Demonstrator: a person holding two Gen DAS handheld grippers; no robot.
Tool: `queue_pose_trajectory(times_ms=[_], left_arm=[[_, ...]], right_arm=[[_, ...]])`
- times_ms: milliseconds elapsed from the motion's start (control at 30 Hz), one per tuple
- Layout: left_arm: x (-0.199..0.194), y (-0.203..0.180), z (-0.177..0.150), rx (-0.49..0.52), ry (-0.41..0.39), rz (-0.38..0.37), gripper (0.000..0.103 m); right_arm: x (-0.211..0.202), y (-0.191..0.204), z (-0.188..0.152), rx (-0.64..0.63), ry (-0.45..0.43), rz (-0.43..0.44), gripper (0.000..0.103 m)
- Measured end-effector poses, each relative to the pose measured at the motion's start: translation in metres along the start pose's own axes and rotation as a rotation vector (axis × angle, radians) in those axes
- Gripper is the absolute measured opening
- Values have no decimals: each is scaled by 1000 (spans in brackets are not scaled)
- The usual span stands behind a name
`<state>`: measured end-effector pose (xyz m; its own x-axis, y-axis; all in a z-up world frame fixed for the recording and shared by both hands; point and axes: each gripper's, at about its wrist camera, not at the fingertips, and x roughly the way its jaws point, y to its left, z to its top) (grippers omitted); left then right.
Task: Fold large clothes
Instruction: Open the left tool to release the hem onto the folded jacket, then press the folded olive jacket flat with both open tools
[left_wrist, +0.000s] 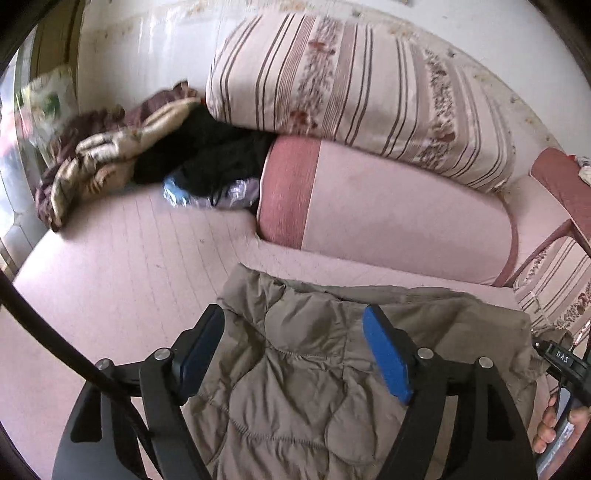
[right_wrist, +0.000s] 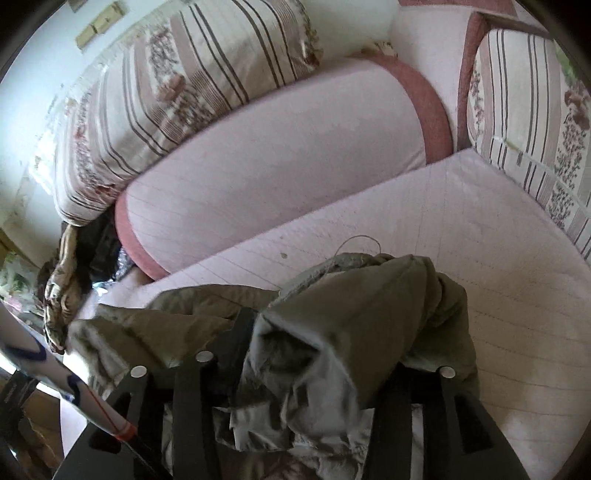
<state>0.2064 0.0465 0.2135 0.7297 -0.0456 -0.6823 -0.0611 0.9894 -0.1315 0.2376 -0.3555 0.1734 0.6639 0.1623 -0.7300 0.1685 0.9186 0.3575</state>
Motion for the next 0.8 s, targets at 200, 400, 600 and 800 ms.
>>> queue_pose_trajectory(times_ms=[200, 400, 600, 800], left_arm=[[-29, -16, -6, 46, -18, -4, 77], [-32, -30, -15, 99, -25, 8, 77], [-10, -50, -21, 122, 27, -4, 77], [40, -84, -22, 204, 108, 20, 77]], right_arm=[[-37, 14, -1, -21, -54, 17, 61], [-75, 23, 10, -98, -186, -56, 77], [-74, 47, -4, -287, -177, -78, 71], [-22, 72, -22, -367, -91, -65, 63]])
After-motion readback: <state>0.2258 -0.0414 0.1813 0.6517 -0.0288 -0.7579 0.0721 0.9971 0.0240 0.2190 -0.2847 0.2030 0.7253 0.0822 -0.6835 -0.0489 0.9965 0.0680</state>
